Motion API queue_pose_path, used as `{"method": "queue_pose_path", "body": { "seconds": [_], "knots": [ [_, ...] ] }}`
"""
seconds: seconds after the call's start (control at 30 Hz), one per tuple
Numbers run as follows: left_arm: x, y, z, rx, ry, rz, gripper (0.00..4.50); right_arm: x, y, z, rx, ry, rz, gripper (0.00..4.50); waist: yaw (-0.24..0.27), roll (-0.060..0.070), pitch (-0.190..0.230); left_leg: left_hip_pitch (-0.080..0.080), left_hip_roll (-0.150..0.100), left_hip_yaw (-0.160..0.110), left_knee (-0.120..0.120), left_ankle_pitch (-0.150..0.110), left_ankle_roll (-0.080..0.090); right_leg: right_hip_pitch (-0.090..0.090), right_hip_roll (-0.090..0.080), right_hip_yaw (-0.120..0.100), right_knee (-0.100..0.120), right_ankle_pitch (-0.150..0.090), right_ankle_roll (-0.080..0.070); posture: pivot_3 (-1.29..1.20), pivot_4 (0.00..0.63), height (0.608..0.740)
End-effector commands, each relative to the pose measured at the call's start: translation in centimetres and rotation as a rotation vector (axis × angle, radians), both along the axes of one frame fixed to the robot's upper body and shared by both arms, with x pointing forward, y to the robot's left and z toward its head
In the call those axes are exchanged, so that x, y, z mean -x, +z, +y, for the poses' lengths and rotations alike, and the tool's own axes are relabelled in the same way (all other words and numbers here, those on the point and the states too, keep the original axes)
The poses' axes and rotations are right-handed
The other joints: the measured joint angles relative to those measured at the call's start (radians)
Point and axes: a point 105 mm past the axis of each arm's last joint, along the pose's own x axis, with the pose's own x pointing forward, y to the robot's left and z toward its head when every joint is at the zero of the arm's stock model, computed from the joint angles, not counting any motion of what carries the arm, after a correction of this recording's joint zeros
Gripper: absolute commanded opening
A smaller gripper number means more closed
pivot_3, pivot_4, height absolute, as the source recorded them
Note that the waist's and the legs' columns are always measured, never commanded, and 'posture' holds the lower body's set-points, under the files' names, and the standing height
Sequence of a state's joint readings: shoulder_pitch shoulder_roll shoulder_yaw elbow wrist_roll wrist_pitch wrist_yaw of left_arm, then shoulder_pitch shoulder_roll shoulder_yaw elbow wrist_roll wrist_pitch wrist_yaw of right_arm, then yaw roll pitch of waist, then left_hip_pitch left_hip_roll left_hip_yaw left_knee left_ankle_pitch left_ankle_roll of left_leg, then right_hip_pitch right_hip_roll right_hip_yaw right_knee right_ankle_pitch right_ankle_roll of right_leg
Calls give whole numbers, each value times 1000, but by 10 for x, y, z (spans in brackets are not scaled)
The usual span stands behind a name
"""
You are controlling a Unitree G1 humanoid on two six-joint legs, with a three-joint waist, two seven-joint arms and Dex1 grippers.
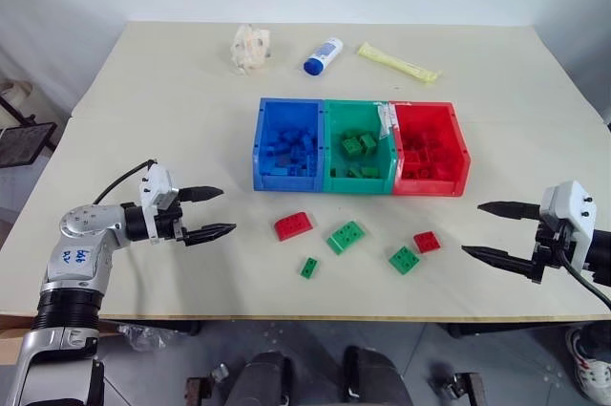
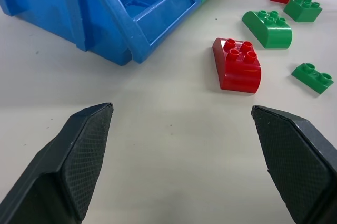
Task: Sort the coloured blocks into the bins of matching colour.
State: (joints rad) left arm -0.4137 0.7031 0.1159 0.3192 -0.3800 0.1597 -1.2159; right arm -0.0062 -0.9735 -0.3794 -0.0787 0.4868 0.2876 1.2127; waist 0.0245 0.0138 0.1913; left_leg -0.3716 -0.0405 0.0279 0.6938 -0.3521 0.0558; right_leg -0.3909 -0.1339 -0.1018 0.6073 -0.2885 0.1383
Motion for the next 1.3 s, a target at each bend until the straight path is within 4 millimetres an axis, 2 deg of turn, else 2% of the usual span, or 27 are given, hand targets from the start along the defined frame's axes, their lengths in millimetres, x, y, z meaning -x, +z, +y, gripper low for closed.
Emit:
{"method": "queue_pose_path", "body": {
  "seconds": [0.03, 0.27, 0.4, 0.57, 0.73, 1.03, 1.3],
  "knots": [
    [1, 3, -2, -29, -14, -15, 4476, -1, 16, 0, -1, -2, -59, 4500, 0, 0, 0, 0, 0, 0, 0, 0, 0, 0, 0, 0, 0, 0, 0, 0, 150, 740],
    [2, 8, -12, 2, -30, -10, 4476, -1, 16, -1, 4, -29, -32, 4500, 1, 0, 0, 0, 0, 0, 0, 0, 0, 0, 0, 0, 0, 0, 0, 0, 150, 740],
    [7, 7, -18, -3, -95, -47, 4476, 8, 15, -12, 34, -71, -5, 4500, 4, 0, 0, 0, 0, -1, 0, 0, 0, 0, 0, -1, 0, 0, 0, 0, 150, 740],
    [9, 15, -25, 77, -156, -59, 4476, 25, 18, -38, 80, -215, 36, 4500, 5, 0, 0, -1, 0, 0, 0, 0, 0, 0, 0, -1, -1, 0, 0, 0, 150, 740],
    [8, 15, -26, 66, -186, -71, 4476, 40, 19, -44, 108, -233, 53, 4500, 2, 0, 0, 0, 0, 0, 0, 0, 0, 0, 1, 0, -1, 0, 0, 0, 150, 740],
    [25, 15, -30, 115, -287, -73, 4476, 36, 11, -25, 147, -167, 121, 4500, 0, 0, 0, 0, 0, 0, 0, 0, 0, 0, 0, 1, -1, 0, 0, 0, 150, 740],
    [47, 3, -35, 104, -346, -105, 4476, 2, -8, 17, 101, -64, 165, 4500, 0, 0, 0, 0, 2, -1, 0, 0, 0, 0, -3, 1, -2, 0, -1, 0, 150, 740]
  ]
}}
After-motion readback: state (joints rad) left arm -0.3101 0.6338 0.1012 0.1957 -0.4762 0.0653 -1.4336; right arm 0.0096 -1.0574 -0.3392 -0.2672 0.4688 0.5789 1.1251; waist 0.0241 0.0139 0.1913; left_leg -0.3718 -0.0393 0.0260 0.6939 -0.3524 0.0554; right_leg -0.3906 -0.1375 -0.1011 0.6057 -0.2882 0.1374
